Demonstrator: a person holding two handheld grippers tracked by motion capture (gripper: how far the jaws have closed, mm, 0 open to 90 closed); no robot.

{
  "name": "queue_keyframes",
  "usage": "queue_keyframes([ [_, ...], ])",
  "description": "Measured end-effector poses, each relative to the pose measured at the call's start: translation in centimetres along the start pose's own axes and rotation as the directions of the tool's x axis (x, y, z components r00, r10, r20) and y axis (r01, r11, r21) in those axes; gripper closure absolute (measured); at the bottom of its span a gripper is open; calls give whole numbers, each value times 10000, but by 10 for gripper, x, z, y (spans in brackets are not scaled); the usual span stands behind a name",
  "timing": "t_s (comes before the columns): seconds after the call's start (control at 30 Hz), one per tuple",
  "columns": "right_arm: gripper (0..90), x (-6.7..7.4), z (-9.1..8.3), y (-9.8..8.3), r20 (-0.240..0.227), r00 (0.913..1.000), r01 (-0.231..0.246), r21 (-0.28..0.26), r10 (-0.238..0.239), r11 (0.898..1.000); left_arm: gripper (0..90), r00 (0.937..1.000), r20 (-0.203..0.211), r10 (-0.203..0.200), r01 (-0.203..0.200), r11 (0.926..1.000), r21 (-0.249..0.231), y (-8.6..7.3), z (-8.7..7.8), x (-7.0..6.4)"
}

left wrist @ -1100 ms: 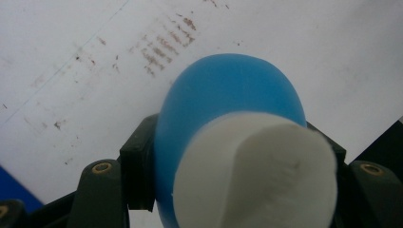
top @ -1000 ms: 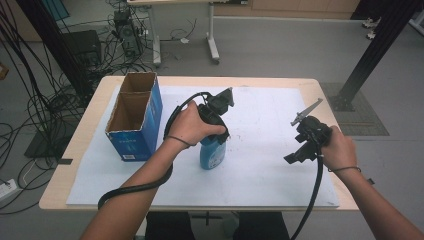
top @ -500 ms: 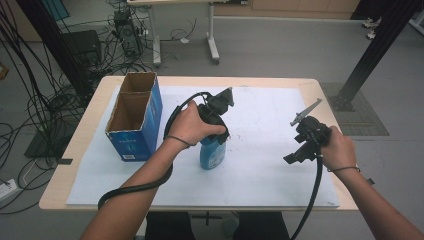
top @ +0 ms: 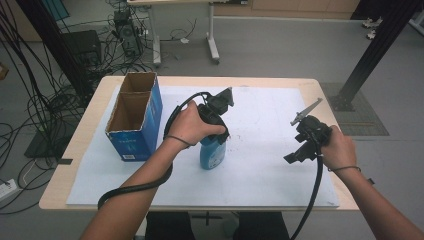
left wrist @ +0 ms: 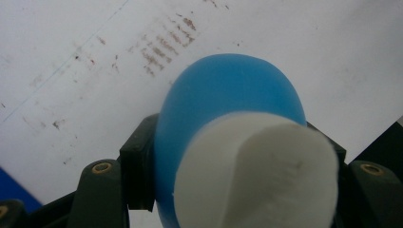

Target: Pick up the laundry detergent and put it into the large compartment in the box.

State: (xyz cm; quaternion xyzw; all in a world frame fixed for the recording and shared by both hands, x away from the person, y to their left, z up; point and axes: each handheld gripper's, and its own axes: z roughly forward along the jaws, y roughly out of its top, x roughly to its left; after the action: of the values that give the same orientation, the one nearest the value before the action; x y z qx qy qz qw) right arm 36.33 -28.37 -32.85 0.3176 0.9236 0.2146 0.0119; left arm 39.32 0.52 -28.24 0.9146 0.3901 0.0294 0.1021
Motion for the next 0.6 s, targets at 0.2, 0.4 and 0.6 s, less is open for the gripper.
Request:
queue_keyframes([
  [0.2,40,0,2,0,-35,10000,-48,25,49,10000,369,10000,-49,4,-4,10000,-31,0,0,0],
  [0.4,40,0,3,0,-27,10000,-26,37,26,10000,370,10000,-80,29,-30,10000,-29,0,0,-1],
  [0.6,40,0,3,0,-55,10000,-47,16,47,10000,370,9999,-93,38,-38,10000,-29,-1,0,-1],
])
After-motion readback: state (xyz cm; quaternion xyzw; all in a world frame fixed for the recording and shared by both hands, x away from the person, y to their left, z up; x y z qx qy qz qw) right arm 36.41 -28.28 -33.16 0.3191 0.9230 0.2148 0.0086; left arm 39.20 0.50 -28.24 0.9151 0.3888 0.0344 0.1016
